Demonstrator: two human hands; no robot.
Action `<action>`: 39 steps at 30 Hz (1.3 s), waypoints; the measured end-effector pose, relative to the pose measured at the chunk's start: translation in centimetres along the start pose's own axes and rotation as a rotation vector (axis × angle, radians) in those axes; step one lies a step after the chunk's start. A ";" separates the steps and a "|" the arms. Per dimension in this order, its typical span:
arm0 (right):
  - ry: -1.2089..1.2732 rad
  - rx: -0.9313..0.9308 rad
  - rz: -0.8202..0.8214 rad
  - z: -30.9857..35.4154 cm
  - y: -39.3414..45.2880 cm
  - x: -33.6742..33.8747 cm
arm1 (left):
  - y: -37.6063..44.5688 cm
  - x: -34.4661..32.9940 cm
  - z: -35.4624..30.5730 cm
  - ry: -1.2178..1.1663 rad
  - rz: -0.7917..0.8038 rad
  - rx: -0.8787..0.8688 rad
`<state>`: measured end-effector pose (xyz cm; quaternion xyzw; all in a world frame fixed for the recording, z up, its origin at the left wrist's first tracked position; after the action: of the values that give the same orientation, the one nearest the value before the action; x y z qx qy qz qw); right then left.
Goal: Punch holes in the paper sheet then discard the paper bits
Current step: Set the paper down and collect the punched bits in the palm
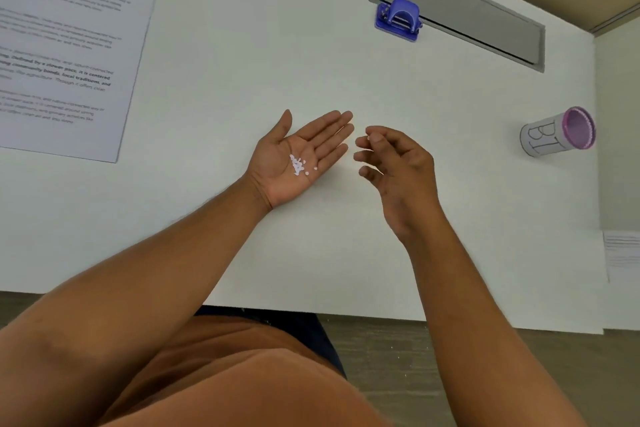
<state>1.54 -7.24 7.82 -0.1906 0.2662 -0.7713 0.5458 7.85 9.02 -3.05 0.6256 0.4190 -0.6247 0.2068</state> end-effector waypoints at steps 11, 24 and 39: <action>0.354 -0.169 -0.210 -5.7 -0.9 2.4 | -1.5 -2.2 -9.9 -0.033 -0.022 -0.115; -0.017 0.001 -0.329 -7.1 2.1 0.9 | -1.6 -3.0 -7.6 0.011 -0.080 -0.111; -0.947 0.469 0.083 -7.0 7.3 7.8 | -2.8 -4.2 0.8 -0.062 -0.204 -0.400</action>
<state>0.24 -15.08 -2.14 -0.3801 -0.1817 -0.6174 0.6643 5.74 8.84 1.57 0.5071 0.5892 -0.5656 0.2753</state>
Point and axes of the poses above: each hand's wrist, its own y-axis towards the middle knuckle, its own x-axis out of the back of the hand, z = x × y, the point moved 1 cm from there along y, towards the middle knuckle, and after that the axes turned 13 degrees about -x, right-handed, at the moved point
